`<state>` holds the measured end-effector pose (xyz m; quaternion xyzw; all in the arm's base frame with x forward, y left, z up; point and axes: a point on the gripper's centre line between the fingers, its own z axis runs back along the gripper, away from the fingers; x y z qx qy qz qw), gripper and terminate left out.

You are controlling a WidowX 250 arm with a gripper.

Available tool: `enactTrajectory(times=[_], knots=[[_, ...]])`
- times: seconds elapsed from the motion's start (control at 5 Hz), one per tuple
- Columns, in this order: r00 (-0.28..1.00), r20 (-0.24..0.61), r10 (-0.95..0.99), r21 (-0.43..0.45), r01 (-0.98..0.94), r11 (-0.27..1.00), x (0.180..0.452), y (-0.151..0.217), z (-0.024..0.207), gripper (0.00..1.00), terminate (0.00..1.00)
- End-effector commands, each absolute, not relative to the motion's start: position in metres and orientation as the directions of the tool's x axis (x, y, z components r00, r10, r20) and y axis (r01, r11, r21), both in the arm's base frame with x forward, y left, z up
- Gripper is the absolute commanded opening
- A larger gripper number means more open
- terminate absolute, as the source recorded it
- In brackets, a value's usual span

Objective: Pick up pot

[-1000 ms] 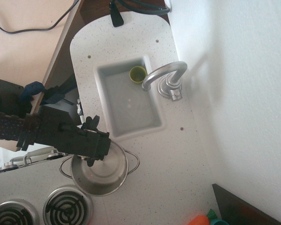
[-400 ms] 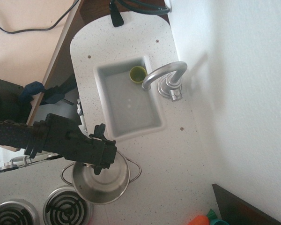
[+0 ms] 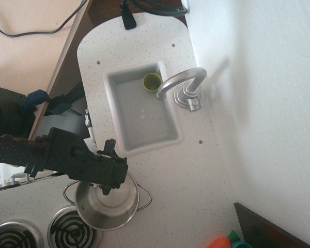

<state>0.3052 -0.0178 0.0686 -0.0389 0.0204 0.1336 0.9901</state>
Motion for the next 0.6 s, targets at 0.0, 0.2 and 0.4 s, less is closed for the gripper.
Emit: enactTrajectory(times=[0.0,0.2,0.4], knots=[[0.964,0.042,0.262,-0.104,-0.256,0.961,0.313,-0.016,0.098,0.00,0.00],[0.964,0.108,0.243,-0.122,-0.229,0.966,0.322,-0.015,0.120,0.00,0.00],[0.943,0.246,0.225,-0.127,-0.198,0.972,0.333,-0.014,0.172,0.00,1.00]])
